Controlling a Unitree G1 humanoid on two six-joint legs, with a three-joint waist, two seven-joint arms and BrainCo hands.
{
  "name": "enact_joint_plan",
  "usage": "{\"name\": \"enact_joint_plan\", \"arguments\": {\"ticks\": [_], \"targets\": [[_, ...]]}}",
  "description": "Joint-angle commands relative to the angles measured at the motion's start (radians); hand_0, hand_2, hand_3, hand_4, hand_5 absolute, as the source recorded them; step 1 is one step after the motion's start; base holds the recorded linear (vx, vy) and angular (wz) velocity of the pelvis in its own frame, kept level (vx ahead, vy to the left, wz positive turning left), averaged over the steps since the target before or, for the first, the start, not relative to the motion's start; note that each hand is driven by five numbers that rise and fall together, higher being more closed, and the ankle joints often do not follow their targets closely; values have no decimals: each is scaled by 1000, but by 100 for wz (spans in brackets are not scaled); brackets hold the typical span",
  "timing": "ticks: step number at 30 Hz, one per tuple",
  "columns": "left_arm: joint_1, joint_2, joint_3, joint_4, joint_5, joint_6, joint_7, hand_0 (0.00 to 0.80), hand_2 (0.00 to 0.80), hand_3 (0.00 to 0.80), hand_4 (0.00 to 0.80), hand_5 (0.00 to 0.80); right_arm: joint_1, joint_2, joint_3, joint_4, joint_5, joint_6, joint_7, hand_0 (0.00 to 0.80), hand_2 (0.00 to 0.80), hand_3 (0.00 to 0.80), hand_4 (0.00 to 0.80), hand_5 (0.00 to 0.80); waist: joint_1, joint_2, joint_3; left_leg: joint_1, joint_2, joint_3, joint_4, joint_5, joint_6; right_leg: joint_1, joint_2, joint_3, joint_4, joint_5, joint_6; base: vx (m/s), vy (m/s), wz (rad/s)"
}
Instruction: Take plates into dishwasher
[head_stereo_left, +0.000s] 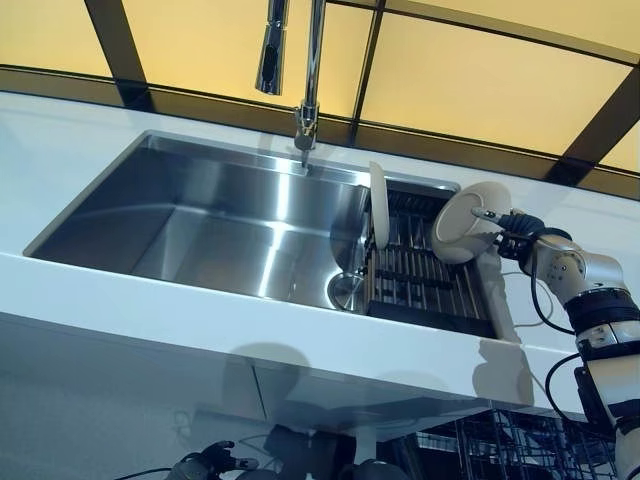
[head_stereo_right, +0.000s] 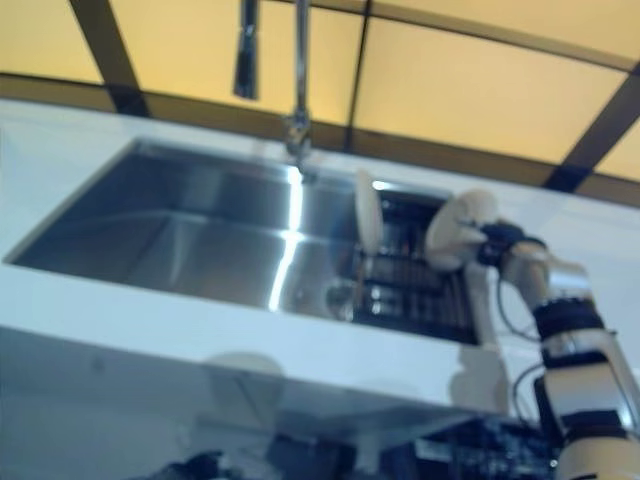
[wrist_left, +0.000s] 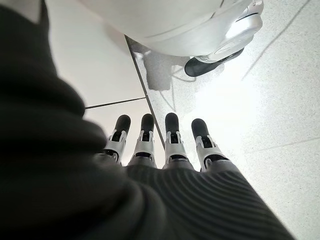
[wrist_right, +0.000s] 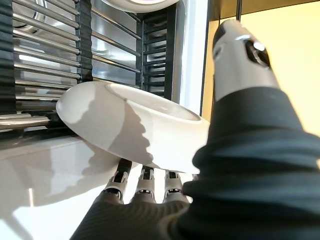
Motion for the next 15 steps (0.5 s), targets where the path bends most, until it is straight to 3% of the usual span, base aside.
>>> {"name": "enact_joint_plan", "arguments": {"ticks": [1, 15], "targets": [[18, -9, -45, 7, 20, 7, 4, 0, 0, 0, 0, 0, -131, -1, 22, 39, 30, -11, -11, 0, 0, 0, 0, 0, 26, 26, -10, 88, -34, 63, -150, -9, 62, -83, 31, -7, 77, -78, 47, 0, 0, 0], [3, -15, -50, 2, 8, 18, 5, 0, 0, 0, 0, 0, -177, 18, 47, 71, 14, 36, -57, 0, 0, 0, 0, 0, 29, 26, -3, 84, -33, 65, -152, -4, 63, -88, 31, -7, 80, -77, 45, 0, 0, 0]]}}
